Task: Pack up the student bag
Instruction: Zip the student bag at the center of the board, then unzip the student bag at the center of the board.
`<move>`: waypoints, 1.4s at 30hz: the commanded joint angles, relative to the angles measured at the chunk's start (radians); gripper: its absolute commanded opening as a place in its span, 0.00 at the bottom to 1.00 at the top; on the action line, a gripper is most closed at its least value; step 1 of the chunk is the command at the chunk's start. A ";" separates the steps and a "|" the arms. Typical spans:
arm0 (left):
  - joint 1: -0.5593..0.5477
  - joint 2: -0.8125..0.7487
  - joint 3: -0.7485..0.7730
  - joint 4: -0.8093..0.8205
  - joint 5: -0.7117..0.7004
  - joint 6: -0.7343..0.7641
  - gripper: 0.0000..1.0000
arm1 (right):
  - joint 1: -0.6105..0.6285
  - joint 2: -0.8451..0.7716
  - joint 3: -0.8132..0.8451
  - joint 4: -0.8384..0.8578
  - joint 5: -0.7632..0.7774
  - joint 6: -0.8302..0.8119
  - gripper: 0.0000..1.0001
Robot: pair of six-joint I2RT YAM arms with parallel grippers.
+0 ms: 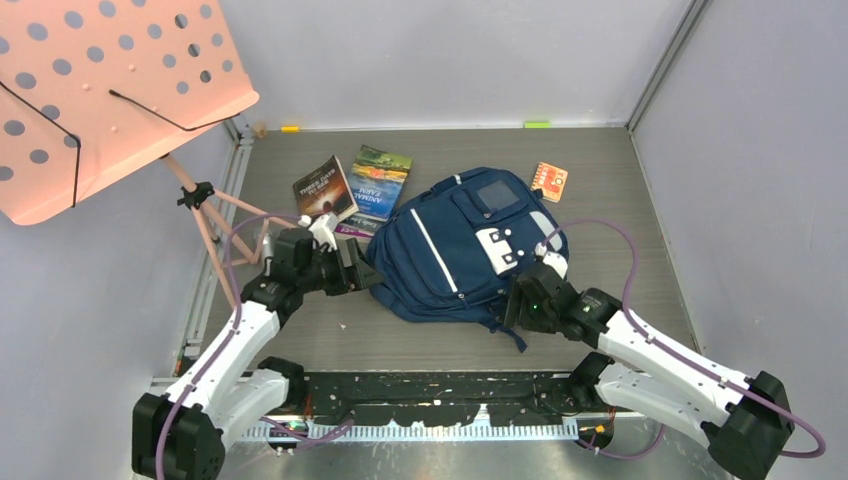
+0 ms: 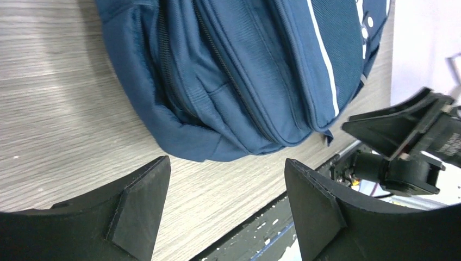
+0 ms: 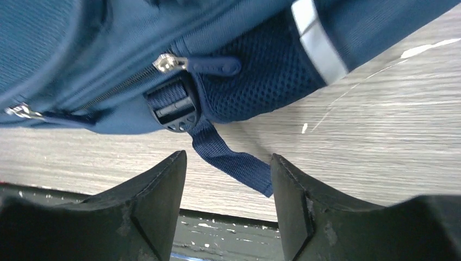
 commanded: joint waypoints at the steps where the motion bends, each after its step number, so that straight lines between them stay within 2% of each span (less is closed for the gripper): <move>1: -0.062 0.019 0.045 0.079 0.025 -0.047 0.79 | 0.001 -0.082 -0.088 0.192 -0.167 0.027 0.63; 3: -0.116 0.050 0.052 0.115 0.006 -0.056 0.79 | 0.001 -0.136 -0.114 0.313 -0.216 -0.005 0.62; 6: -0.152 0.114 0.058 0.158 -0.005 -0.080 0.78 | 0.008 -0.136 -0.100 0.381 -0.259 -0.073 0.61; 12: -0.153 0.186 0.087 0.139 -0.115 -0.098 0.74 | 0.041 -0.004 -0.018 0.466 -0.278 -0.226 0.58; 16: -0.132 0.201 0.113 0.116 -0.189 -0.084 0.85 | 0.089 0.100 0.021 0.534 -0.238 -0.308 0.57; 24: -0.028 0.323 0.163 0.079 -0.199 -0.027 0.84 | 0.179 0.258 0.057 0.593 -0.074 -0.371 0.50; 28: -0.009 0.339 0.134 0.098 -0.293 -0.019 0.74 | 0.199 0.286 0.047 0.604 -0.027 -0.367 0.45; 30: -0.009 0.341 0.109 0.131 -0.298 -0.029 0.71 | 0.211 0.299 0.042 0.607 -0.014 -0.363 0.40; 32: -0.010 0.355 0.087 0.173 -0.264 -0.035 0.70 | 0.225 0.311 0.040 0.608 0.005 -0.357 0.33; 33: -0.010 0.371 0.080 0.194 -0.242 -0.038 0.70 | 0.229 0.314 0.038 0.610 0.017 -0.353 0.24; 34: -0.009 0.387 0.076 0.208 -0.221 -0.040 0.68 | 0.237 0.318 0.035 0.616 0.021 -0.349 0.20; 36: -0.010 0.411 0.071 0.234 -0.182 -0.041 0.54 | 0.249 0.322 0.038 0.617 0.035 -0.334 0.04; 41: -0.010 0.419 0.028 0.304 -0.136 -0.072 0.08 | 0.303 0.347 0.078 0.581 0.094 -0.247 0.01; 42: -0.012 0.413 0.015 0.323 -0.127 -0.091 0.02 | 0.315 0.362 0.092 0.573 0.102 -0.233 0.01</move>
